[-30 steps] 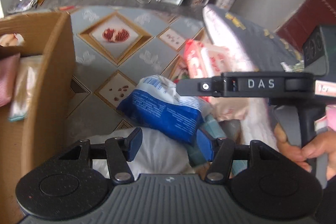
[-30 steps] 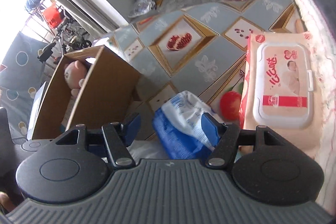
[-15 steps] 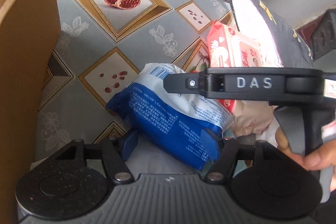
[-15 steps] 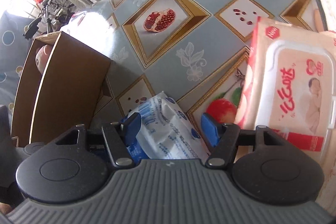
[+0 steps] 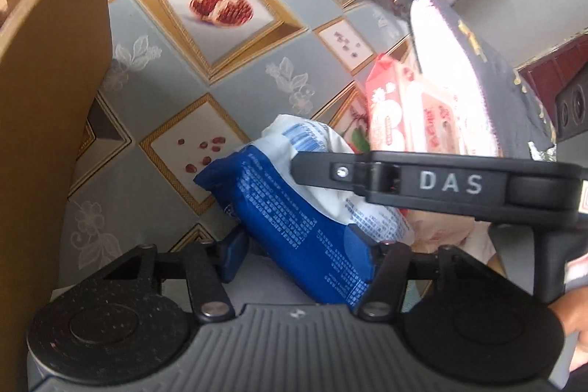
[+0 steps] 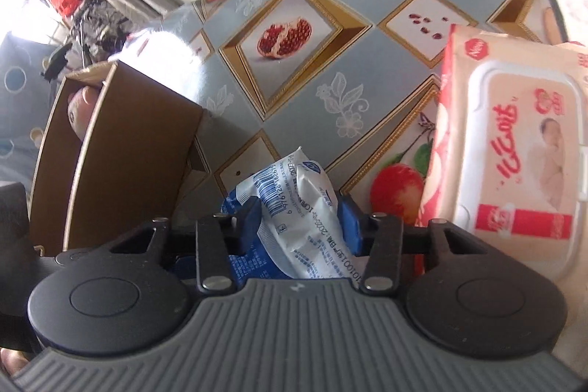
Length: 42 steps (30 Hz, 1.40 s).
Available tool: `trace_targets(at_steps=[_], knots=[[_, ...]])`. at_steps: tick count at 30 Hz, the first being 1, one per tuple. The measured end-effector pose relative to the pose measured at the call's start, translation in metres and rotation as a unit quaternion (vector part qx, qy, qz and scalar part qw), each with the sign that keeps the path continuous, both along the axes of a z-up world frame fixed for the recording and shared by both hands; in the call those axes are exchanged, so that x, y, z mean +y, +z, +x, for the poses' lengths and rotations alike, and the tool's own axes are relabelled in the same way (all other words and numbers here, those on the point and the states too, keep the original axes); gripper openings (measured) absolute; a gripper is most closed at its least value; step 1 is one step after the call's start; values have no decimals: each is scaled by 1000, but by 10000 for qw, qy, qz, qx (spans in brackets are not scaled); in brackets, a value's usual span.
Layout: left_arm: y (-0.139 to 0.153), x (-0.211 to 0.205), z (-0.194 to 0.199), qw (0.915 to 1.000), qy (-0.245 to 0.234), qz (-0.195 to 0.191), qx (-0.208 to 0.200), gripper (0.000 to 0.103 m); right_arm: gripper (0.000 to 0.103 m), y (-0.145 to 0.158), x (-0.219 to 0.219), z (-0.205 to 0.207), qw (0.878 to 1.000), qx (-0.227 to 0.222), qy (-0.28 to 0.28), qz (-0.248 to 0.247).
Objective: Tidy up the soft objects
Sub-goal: 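Carry the blue-and-white bag with the right tool into the box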
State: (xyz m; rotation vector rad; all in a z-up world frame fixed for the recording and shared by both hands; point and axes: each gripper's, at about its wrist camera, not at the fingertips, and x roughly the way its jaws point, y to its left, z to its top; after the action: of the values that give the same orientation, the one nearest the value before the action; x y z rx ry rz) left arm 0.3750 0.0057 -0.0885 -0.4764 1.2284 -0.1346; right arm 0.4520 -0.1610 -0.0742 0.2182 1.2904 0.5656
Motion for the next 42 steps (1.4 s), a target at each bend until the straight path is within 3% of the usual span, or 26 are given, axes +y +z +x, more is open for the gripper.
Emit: trace_targets(at_steps=[6,13,18,23,28,32,37,42], knots=[[36,-11,-15,9985,-88,88,-531,56,44,43,-19,-22,9983,-360,-410,222],[94,-5,-49,9931,-14,80,-1171,56,44,118,-18,-63,9924,-939,-570,557],[133,23,-84,9886,235,75,-1486,56,44,166,16,-96,9867,-1300,-403,891],[162,73,-129,9838,578,224,-1684,56,44,192,75,-128,9822,-1430,-100,1216],[166,134,-169,9812,1025,466,-1568,55,44,183,149,-151,9833,-1114,124,1432],[153,186,-195,9806,1343,574,-1309,55,44,156,202,-162,9857,-723,154,1512],[128,237,-197,9813,1559,680,-906,56,46,120,248,-172,9876,-402,-120,1512],[95,273,-176,9840,1516,813,-473,53,48,89,262,-171,9908,-425,-298,1246]])
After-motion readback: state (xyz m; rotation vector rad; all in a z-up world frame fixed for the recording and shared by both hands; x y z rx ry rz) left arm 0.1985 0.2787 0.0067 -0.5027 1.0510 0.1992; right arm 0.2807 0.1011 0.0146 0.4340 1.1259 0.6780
